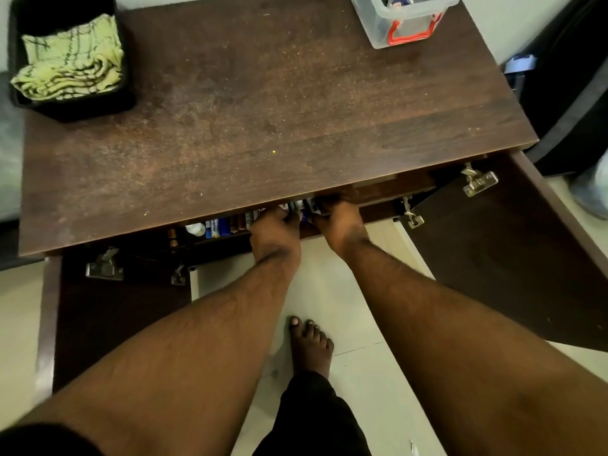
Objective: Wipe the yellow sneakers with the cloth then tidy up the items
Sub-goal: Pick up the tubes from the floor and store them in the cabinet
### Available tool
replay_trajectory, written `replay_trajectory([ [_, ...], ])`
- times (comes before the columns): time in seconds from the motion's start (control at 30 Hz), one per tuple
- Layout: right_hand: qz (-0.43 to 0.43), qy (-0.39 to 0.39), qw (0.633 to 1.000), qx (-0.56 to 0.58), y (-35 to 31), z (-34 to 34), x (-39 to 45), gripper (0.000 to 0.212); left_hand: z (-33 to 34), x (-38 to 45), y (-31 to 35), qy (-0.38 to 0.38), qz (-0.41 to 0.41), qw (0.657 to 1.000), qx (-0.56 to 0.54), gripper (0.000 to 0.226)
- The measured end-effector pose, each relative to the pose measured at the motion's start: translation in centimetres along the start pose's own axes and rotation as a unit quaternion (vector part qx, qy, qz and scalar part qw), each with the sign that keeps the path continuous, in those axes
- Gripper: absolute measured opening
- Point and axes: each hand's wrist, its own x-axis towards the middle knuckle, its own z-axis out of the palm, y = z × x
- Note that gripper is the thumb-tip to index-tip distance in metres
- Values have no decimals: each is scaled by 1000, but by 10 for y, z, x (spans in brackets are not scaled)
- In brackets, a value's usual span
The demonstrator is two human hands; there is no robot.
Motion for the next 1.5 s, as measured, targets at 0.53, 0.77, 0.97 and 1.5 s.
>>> replay_trajectory([
  [0.53, -114, -78, 954, -264, -115, -42, -142, 31, -200, -183, 48, 51, 82, 949, 299, 27],
  [0.77, -225, -102, 912, -328, -261, -18, -232, 23, -330, -267, 20, 165, 75, 955, 234, 18],
  [0.97, -329, -124, 869, -349, -379, 71, -297, 42, -458, -315, -58, 257, 30, 953, 157, 21],
  [1.5, -483, -333, 609, -534, -420, 374, -267, 46, -474, -301, -395, 267, -262, 926, -44, 17],
])
